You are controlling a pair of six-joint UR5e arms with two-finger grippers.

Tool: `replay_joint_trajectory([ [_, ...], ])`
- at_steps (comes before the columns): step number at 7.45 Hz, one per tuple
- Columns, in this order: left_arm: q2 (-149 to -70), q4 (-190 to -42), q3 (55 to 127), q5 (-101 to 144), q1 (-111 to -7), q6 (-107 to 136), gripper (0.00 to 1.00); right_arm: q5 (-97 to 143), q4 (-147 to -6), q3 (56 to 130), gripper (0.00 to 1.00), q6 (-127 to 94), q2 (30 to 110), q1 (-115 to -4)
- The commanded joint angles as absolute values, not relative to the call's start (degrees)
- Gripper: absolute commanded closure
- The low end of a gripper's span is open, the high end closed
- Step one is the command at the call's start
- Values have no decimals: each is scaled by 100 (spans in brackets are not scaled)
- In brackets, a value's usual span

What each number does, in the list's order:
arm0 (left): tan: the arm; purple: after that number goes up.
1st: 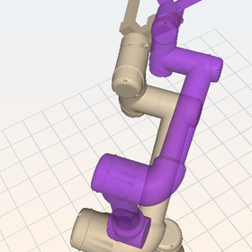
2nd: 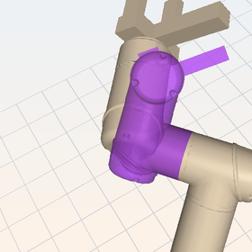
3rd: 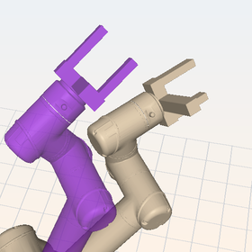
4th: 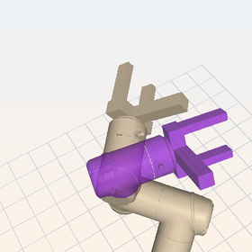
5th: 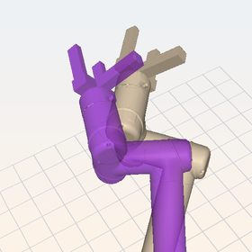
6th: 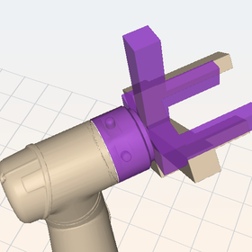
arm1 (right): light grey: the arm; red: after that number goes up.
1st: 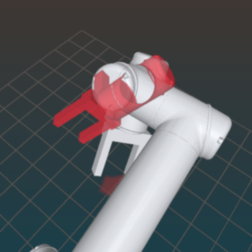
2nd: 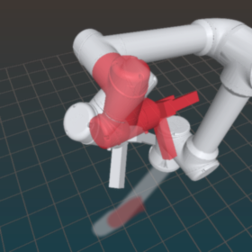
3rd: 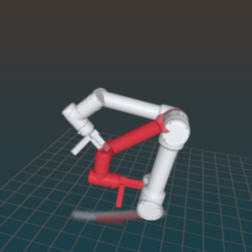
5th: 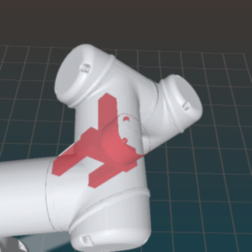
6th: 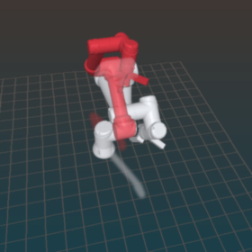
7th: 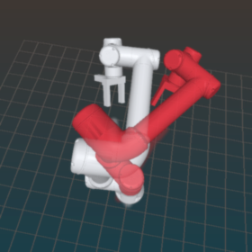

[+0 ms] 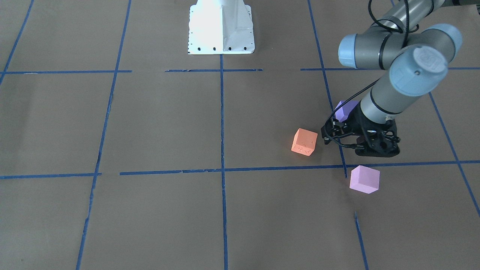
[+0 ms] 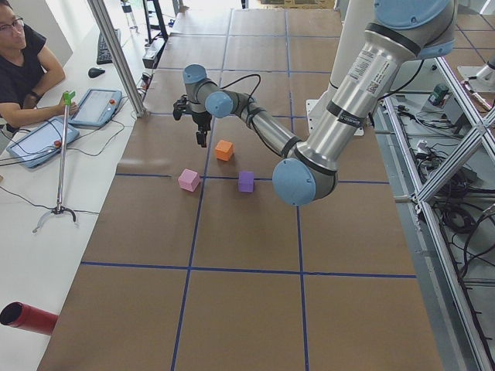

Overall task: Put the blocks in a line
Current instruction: 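Move the left gripper over the orange cube and lower onto it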

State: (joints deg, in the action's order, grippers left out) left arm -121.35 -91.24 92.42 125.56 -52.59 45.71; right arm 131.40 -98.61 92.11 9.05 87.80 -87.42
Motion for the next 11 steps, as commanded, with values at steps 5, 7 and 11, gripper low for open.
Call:
replay_joint_trajectory([
  [5, -12077, -9940, 8816, 12129, -4412, 5124, 1, 13140, -9861, 9211, 0, 905, 8780, -8745],
  [7, -12067, -10063, 8693, 12120, -4412, 5115, 1, 13140, -9861, 9211, 0, 905, 8780, -8745],
  [11, -12059, -10511, 8368, 11953, -4412, 5133, 1, 13140, -9861, 9211, 0, 905, 8780, -8745],
])
